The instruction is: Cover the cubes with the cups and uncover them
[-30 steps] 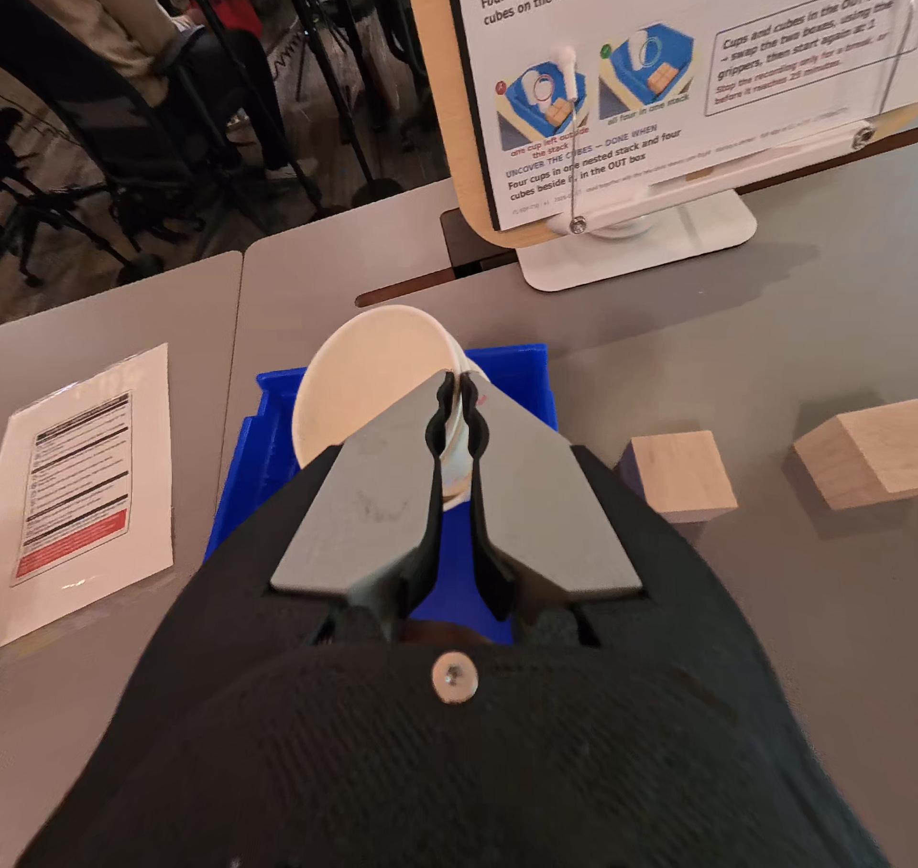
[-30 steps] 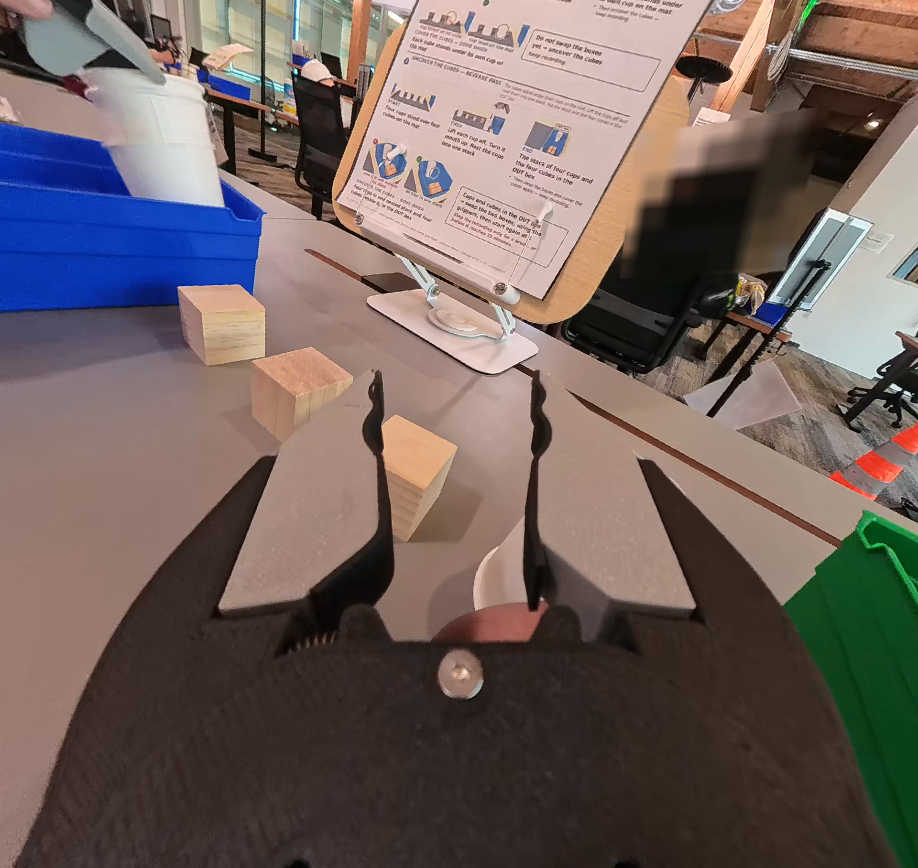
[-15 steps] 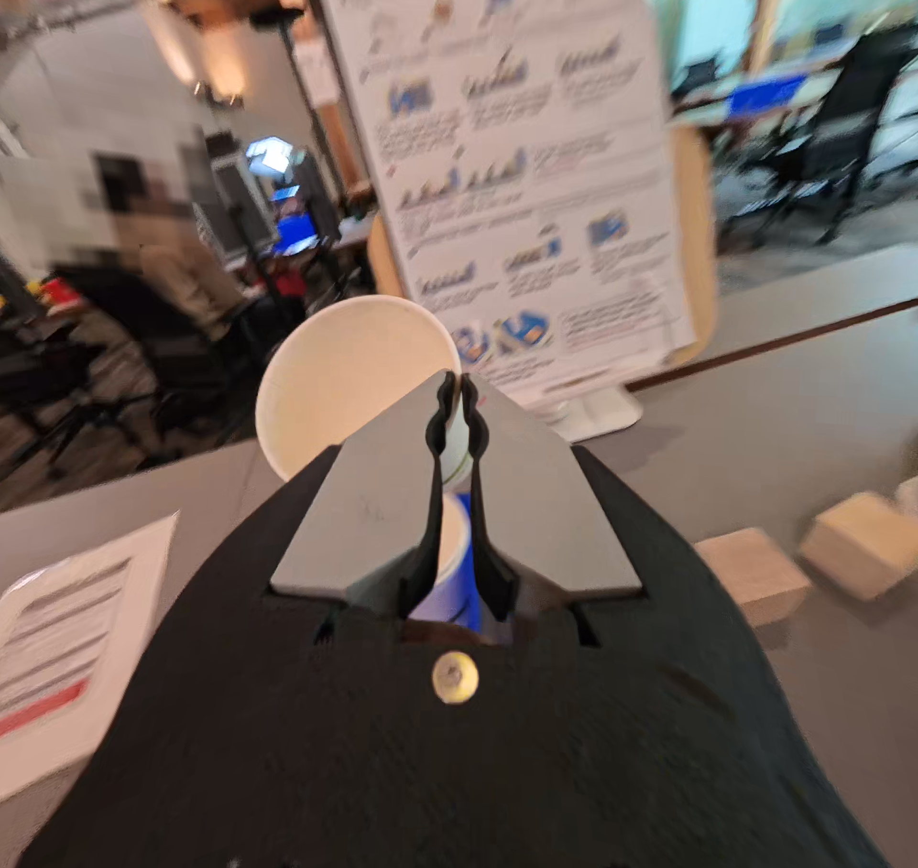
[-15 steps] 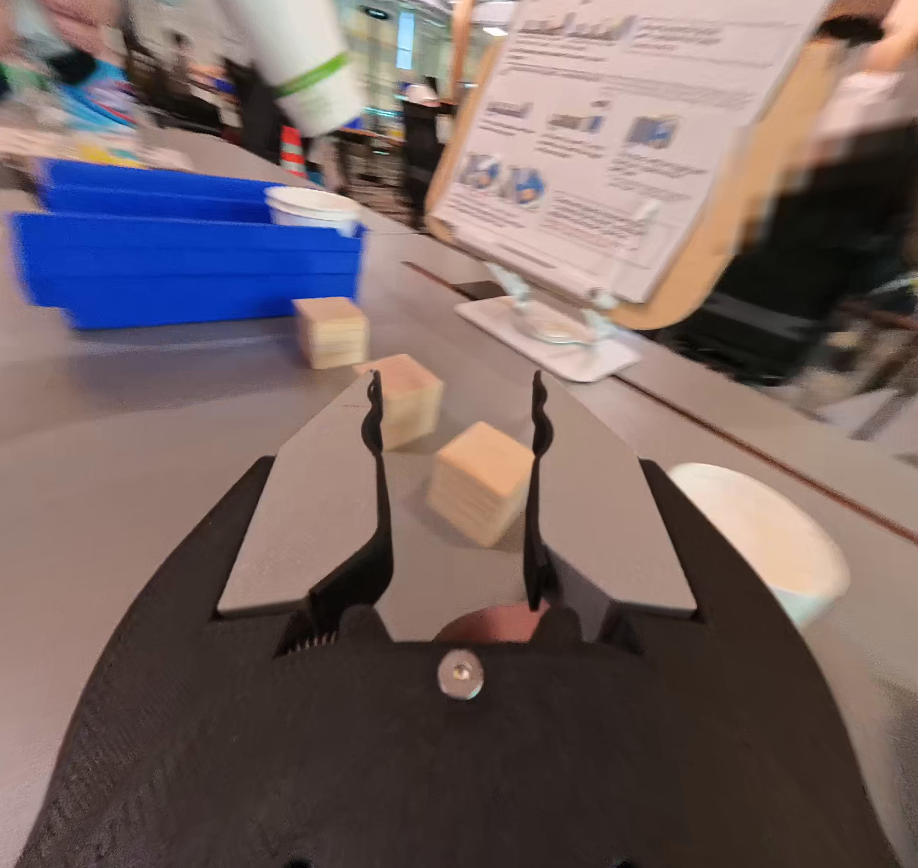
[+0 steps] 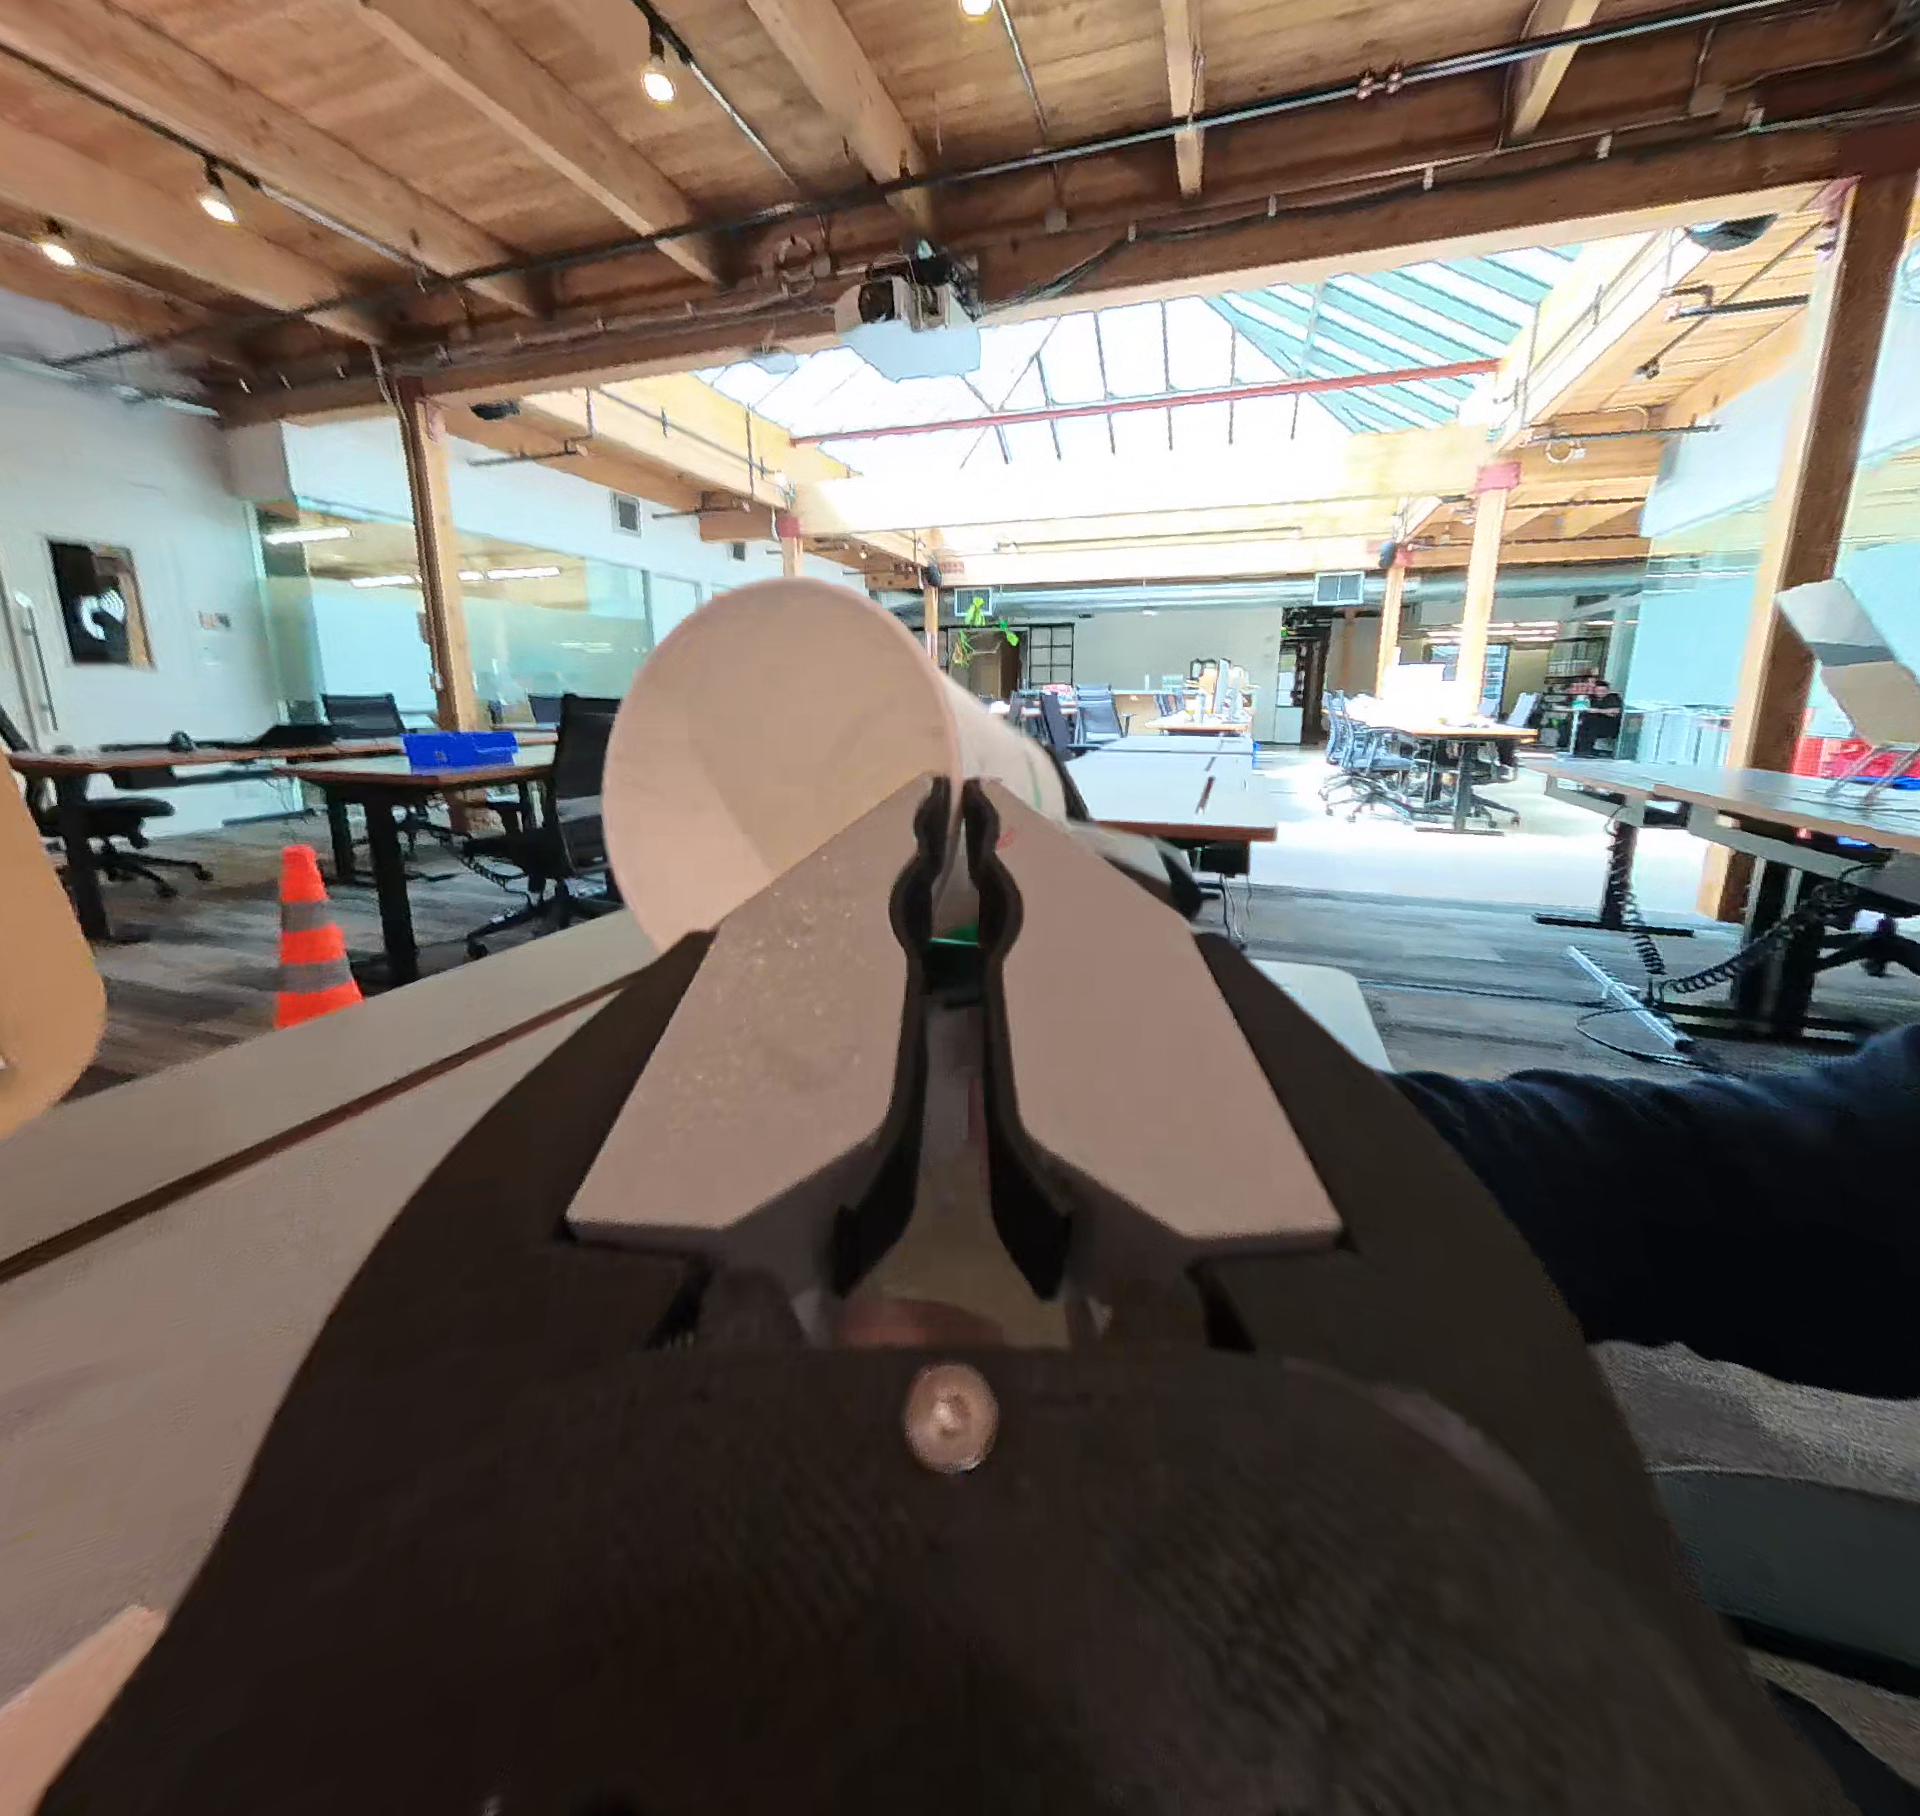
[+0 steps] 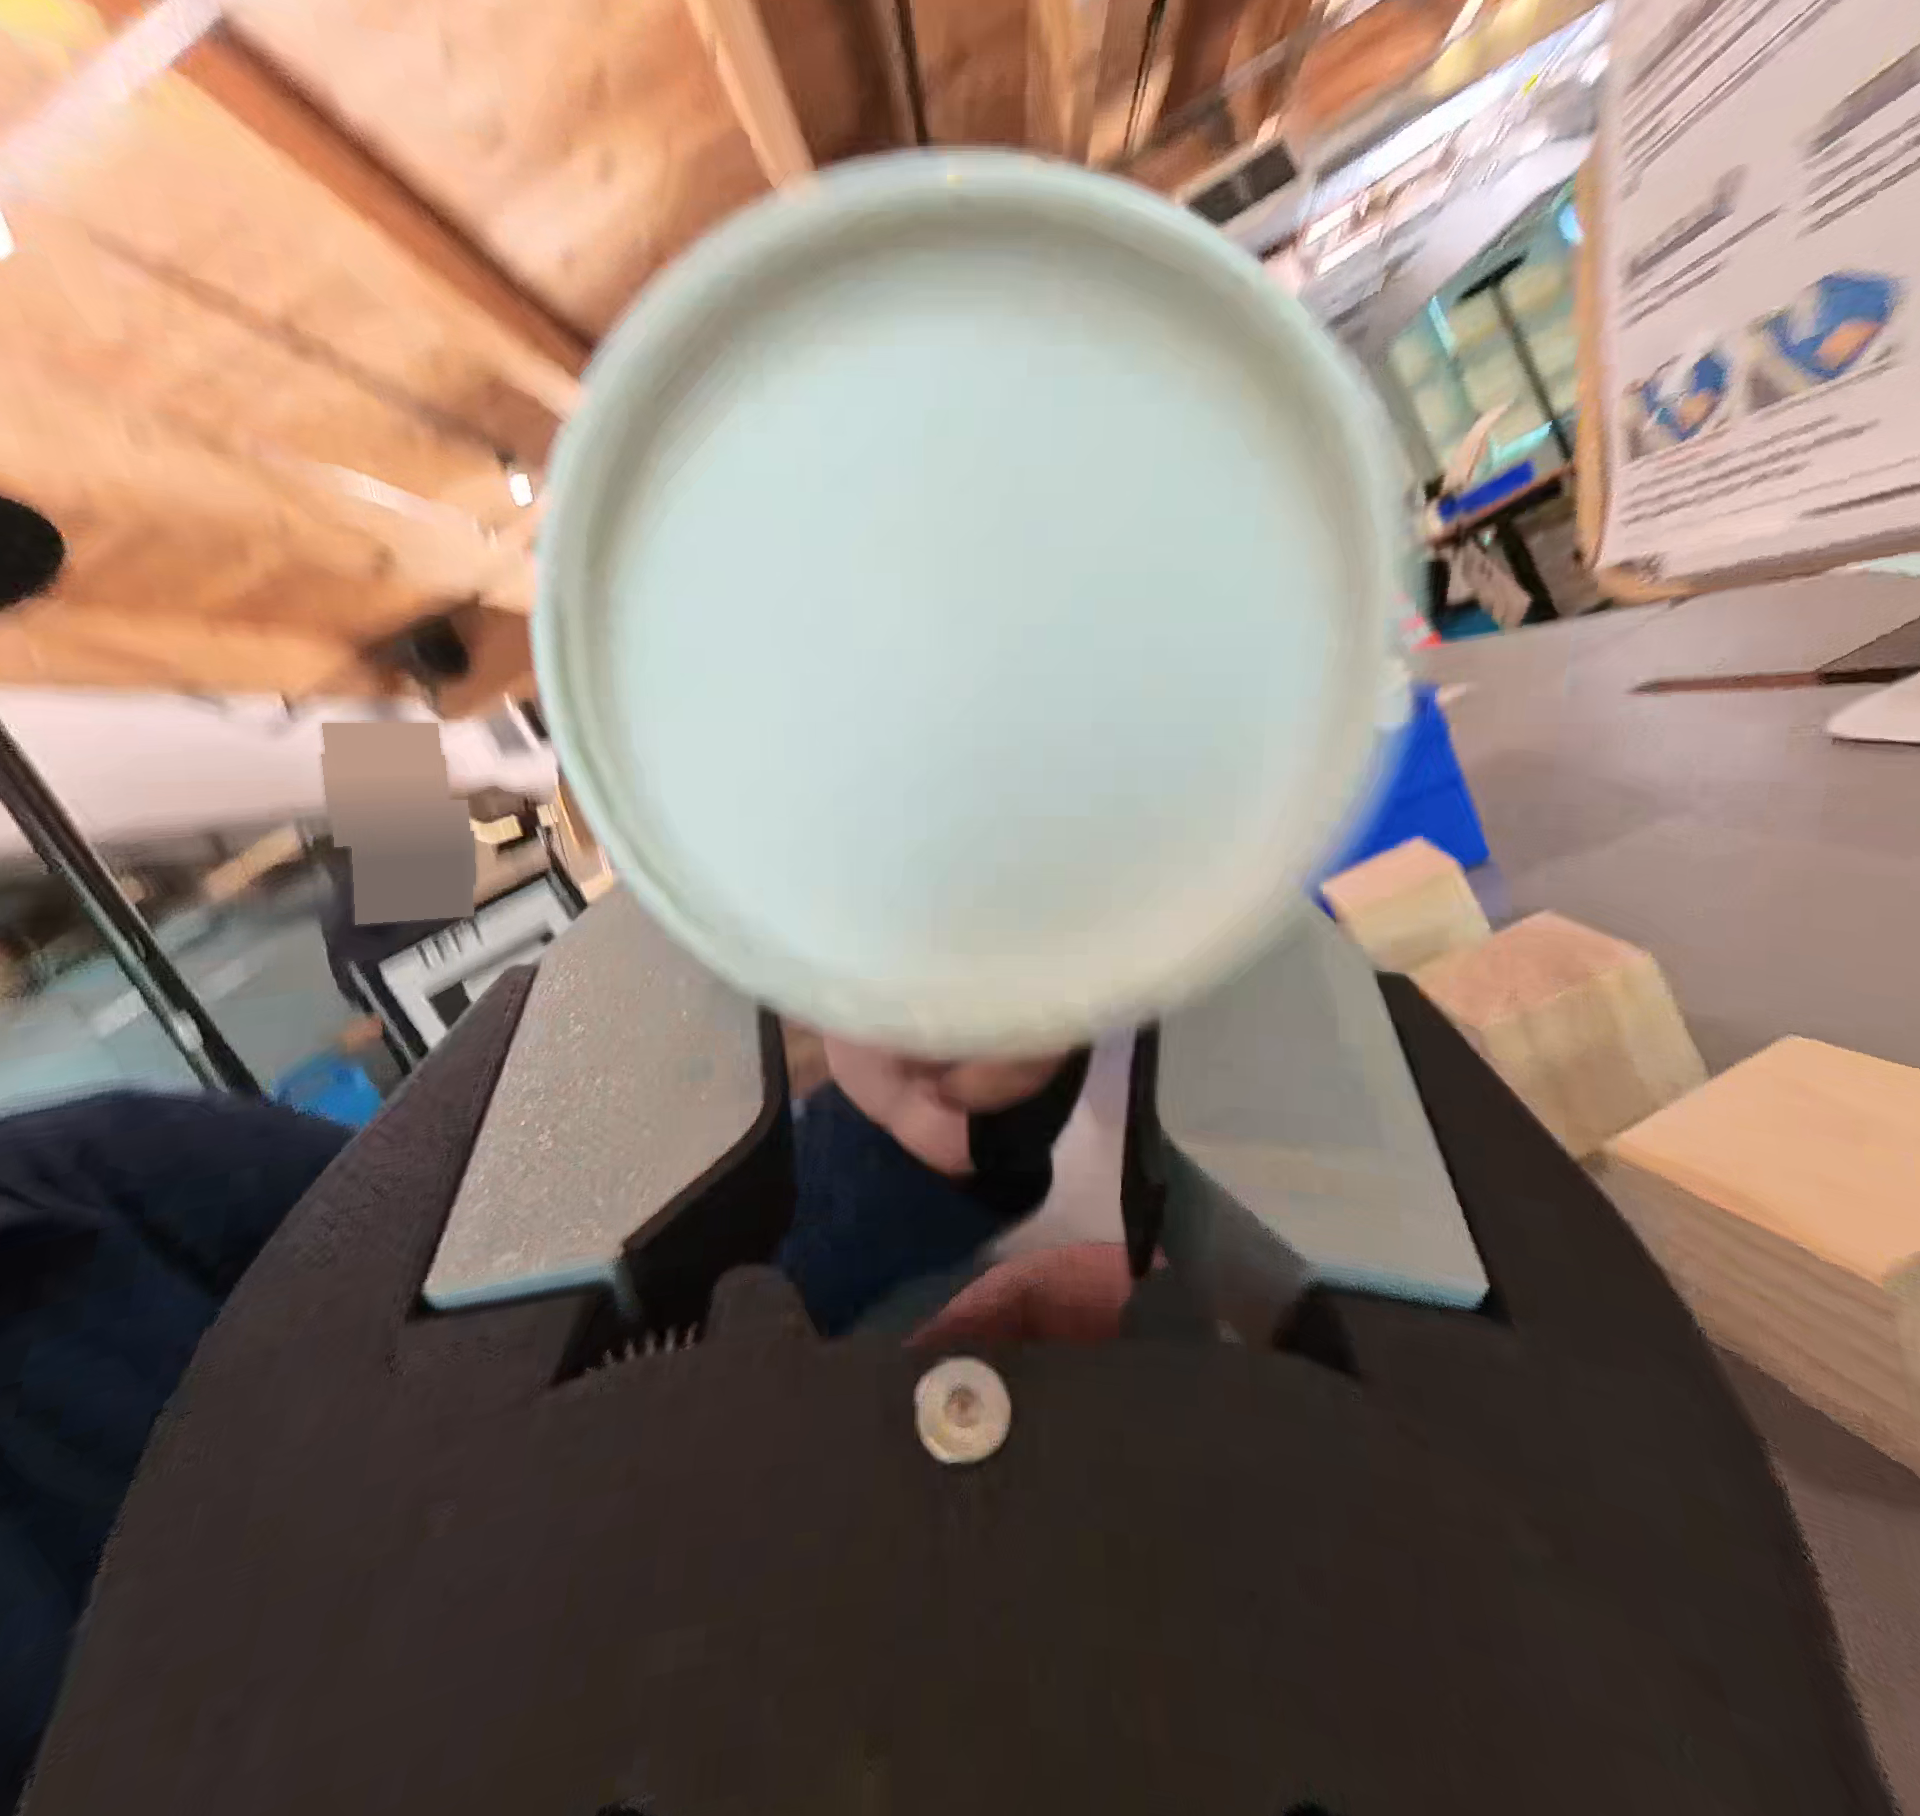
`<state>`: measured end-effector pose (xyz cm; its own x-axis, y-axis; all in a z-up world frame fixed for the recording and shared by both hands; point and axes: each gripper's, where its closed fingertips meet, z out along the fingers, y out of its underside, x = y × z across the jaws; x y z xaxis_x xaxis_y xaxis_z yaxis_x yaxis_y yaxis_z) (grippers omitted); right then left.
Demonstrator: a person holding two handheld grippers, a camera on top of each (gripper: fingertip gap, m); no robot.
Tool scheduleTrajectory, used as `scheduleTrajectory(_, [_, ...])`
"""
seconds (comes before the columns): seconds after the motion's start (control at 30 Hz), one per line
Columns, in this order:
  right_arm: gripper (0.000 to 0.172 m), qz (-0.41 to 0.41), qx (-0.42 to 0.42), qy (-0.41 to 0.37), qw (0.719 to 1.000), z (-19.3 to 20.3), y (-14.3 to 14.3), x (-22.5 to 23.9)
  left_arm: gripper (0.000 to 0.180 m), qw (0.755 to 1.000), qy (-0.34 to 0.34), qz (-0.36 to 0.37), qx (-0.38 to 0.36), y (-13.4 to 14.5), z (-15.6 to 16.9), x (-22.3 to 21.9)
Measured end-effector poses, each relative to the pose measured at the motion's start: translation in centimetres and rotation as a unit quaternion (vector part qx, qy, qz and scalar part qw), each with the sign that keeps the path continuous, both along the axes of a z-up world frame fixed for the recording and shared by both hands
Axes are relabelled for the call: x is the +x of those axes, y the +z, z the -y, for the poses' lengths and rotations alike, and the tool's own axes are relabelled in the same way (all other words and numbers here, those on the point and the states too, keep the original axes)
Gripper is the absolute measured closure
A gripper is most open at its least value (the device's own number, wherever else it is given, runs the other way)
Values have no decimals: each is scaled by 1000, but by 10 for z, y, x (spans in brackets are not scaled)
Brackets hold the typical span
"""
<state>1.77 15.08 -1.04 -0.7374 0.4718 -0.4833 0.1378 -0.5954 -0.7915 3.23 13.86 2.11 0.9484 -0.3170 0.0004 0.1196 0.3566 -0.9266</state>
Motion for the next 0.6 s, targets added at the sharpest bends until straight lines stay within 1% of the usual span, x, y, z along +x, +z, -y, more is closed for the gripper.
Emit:
scheduleTrajectory(0.07, [97,-6,-51,-22,998,-26,10,0,179,1000,-22,-6,-18,-8,-5,5])
scheduleTrajectory(0.1, [96,-9,-57,-37,998,-34,13,0,180,999,-26,-18,-40,-17,-11,8])
scheduleTrajectory(0.17, [91,-14,-47,-69,996,-42,15,0,178,995,-27,-54,-84,-40,-22,16])
scheduleTrajectory(0.23, [88,-17,-38,-85,995,-44,15,-2,178,988,-37,-74,-130,-63,-31,26])
scheduleTrajectory(0.33, [81,-10,-22,-94,995,-42,10,-5,177,977,-32,-119,-175,-86,-39,34])
scheduleTrajectory(0.4, [81,0,-1,-110,994,-43,4,-10,177,973,-30,-123,-195,-95,-41,34])
scheduleTrajectory(0.47, [82,2,36,-147,988,-48,-1,-14,178,970,-18,-108,-218,-101,-44,27])
scheduleTrajectory(0.53, [83,-1,83,-212,974,-59,-6,-18,180,966,11,-88,-243,-109,-48,12])
scheduleTrajectory(0.6, [83,14,139,-293,946,-77,-13,-24,180,962,49,-63,-262,-114,-49,-8])
